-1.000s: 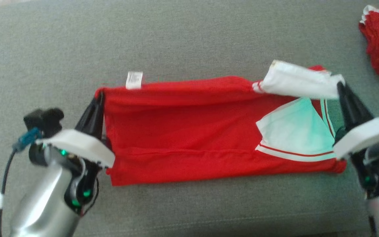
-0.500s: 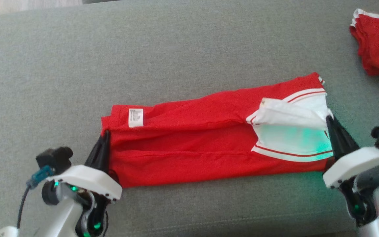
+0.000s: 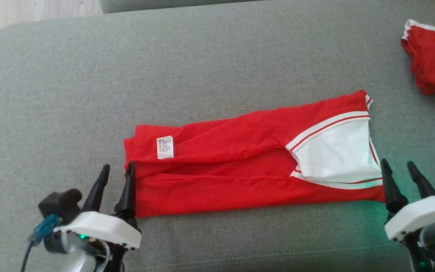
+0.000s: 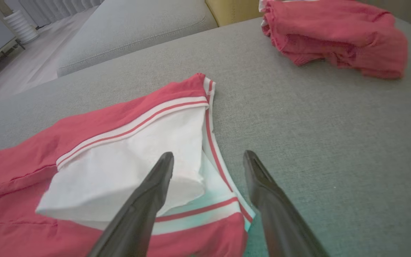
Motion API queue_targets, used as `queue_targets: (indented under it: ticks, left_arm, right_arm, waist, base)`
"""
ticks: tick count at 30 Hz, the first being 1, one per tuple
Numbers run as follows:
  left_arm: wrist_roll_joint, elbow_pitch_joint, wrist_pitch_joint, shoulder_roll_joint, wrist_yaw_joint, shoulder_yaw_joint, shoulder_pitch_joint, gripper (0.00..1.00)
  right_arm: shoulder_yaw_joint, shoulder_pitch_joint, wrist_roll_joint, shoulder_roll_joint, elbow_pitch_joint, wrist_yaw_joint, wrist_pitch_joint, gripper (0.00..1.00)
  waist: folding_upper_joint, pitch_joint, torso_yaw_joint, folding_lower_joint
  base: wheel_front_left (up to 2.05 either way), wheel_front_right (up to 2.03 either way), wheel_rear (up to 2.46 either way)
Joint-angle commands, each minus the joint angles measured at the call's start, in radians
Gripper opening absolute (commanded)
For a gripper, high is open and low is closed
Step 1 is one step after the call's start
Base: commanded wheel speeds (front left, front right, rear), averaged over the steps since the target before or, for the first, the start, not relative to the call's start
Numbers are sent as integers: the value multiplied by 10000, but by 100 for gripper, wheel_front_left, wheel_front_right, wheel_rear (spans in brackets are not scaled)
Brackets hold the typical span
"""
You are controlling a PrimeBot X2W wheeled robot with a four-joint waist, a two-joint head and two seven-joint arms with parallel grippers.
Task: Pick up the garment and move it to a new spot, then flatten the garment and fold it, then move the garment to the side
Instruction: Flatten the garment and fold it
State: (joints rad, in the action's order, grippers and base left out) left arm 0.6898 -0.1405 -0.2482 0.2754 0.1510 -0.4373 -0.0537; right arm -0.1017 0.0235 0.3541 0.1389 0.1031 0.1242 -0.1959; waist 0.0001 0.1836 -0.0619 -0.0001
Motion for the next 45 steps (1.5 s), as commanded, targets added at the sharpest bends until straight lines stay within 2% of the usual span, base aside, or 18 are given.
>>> queue_targets:
  ticks: [1, 8, 19, 29, 41, 42, 43, 45]
  left_arm:
    - [-152, 504, -130, 75, 84, 526, -191, 100]
    - [-631, 933, -133, -212, 132, 965, -10, 100]
    - [-1016, 912, -134, -527, 19, 1047, -154, 100]
    - [-1184, 910, -135, -669, -115, 1219, -231, 100]
    - [-1352, 895, -135, -644, -174, 1240, -313, 100]
    - [-1357, 891, -135, -639, -175, 1232, -318, 100]
    - [-1361, 886, -135, -634, -175, 1224, -322, 100]
    - [-1365, 859, -135, -621, -177, 1205, -329, 100]
  right_arm:
    - [66, -141, -103, 130, -484, 65, -36, 100]
    - [116, -880, -378, 152, -456, 65, -575, 100]
    - [476, -2731, -1241, 759, 1714, 65, -2266, 100]
    - [931, -3777, -763, 1249, 2796, 65, -3429, 100]
    - [1204, -4491, -282, 1350, 3849, 65, -4247, 100]
    - [1238, -4514, -199, 1347, 3925, 65, -4340, 98]
    - [1283, -4532, -118, 1348, 3990, 65, -4431, 84]
    - [1385, -4549, 42, 1357, 4072, 65, -4550, 40]
  waist:
    - [-1, -51, 42, 1]
    - [-1, -163, 119, 1]
    - [-1, 86, 507, 1]
    - [-1, 343, 654, 1]
    - [-1, 636, 698, 1]
    - [-1, 643, 702, 1]
    - [-1, 645, 704, 1]
    - [-1, 633, 707, 1]
  base:
    - [0, 0, 0]
    - [0, 0, 0]
    - [0, 0, 0]
    - [0, 0, 0]
    - [0, 0, 0]
    - [0, 0, 0]
    - [0, 0, 0]
    - [0, 0, 0]
